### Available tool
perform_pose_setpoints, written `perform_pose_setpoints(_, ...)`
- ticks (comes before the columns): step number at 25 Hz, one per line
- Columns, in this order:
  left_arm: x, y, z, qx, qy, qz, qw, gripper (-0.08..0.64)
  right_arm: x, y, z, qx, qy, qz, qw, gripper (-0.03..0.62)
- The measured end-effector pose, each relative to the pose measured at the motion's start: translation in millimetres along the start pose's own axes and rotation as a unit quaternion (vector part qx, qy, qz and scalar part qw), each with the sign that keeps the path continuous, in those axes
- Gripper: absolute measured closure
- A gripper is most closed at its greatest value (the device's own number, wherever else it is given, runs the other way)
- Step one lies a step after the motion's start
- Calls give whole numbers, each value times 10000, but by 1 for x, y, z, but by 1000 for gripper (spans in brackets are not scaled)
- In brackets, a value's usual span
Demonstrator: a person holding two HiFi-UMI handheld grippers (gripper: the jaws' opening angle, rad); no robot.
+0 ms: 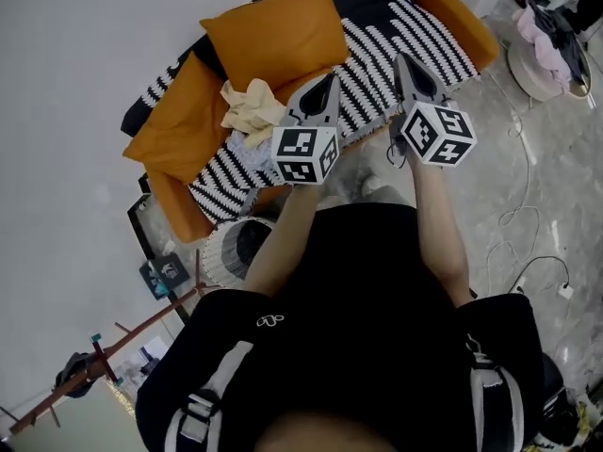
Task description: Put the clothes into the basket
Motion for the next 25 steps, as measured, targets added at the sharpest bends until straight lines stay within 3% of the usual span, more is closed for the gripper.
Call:
perform_pose_setpoints(4, 64, 29, 7, 554, -755, 397, 9948, 551, 26, 38, -48, 591, -416, -83, 9973, 580)
perform_pose_setpoints(7, 109, 45, 19, 671, -1232, 717, 9875, 551, 49, 74, -74, 1146, -686, -107, 9910, 580)
perform_pose_setpoints(12, 172, 89, 49, 1028, -2031, 1257, 9656, 551, 69, 123, -99, 1851, -966, -125, 9779, 580)
perform_pose_setpoints(15, 204, 110, 68, 1149, -2344, 1412, 9549, 551, 81, 150, -119, 2133, -1078, -101, 9710, 580)
perform_pose_setpoints(20, 241, 146, 103, 1246, -2827, 1784, 9342, 551, 122, 193, -151, 2706, -1651, 205, 9482, 580)
perform_pose_setpoints(25, 272, 189, 110, 1270, -2994, 1988, 9245, 551, 155, 246, -176, 3193, -2058, 539, 9235, 580)
Point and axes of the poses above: the fingertips, and each gripper's own axes: z backward along the fingers, x to its left, y out of its underside, the point moved 5 cm from there along z, backward along the fingers, and after that the axes turned 2 degrees about -y, right-handed, at the moved point
